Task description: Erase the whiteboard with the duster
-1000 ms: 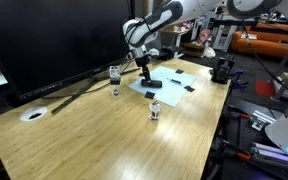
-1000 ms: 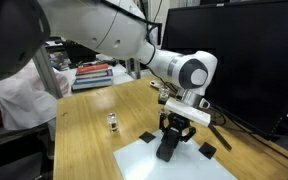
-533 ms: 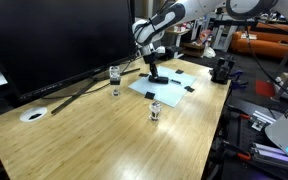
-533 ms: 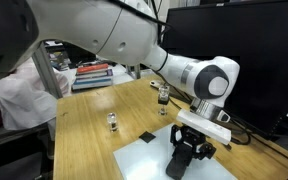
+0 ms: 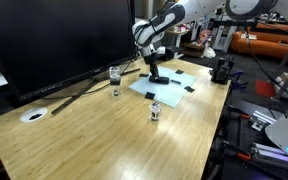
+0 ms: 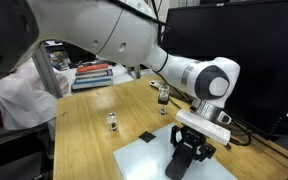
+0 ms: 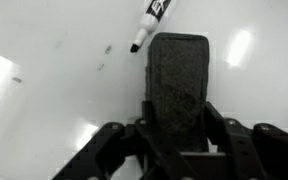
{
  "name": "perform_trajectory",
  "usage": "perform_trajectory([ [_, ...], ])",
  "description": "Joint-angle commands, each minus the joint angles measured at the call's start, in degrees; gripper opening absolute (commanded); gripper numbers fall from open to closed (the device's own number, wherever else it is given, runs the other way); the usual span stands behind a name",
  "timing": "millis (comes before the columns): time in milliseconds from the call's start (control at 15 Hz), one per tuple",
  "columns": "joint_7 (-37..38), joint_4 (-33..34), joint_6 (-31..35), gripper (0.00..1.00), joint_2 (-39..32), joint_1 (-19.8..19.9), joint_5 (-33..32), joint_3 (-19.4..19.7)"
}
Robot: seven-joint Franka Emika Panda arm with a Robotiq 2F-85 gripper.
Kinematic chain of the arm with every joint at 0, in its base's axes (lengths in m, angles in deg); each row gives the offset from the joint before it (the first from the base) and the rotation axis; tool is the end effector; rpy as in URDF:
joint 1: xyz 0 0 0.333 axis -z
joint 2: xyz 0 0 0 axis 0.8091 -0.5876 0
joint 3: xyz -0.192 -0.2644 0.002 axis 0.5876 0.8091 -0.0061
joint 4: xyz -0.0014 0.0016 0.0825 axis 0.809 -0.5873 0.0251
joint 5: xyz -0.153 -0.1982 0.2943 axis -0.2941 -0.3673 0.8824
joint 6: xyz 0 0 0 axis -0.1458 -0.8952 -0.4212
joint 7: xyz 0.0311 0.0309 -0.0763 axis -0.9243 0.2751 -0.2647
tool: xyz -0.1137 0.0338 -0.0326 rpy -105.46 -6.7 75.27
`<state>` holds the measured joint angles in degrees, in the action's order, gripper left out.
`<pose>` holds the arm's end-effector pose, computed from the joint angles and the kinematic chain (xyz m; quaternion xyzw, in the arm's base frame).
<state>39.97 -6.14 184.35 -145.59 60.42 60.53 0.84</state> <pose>0.6980 -0.0844 0.1584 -0.9463 -0.2301 0.2252 0.0280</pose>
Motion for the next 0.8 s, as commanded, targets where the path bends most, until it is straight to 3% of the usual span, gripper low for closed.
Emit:
perform_trajectory([
  [0,0.8,-0.9,0.2,0.26,-1.9,-0.6,-1.8,-0.3],
  [733,-0.2,-9.6,0.3,0.26,2.2,-1.9,-4.7,-2.2],
])
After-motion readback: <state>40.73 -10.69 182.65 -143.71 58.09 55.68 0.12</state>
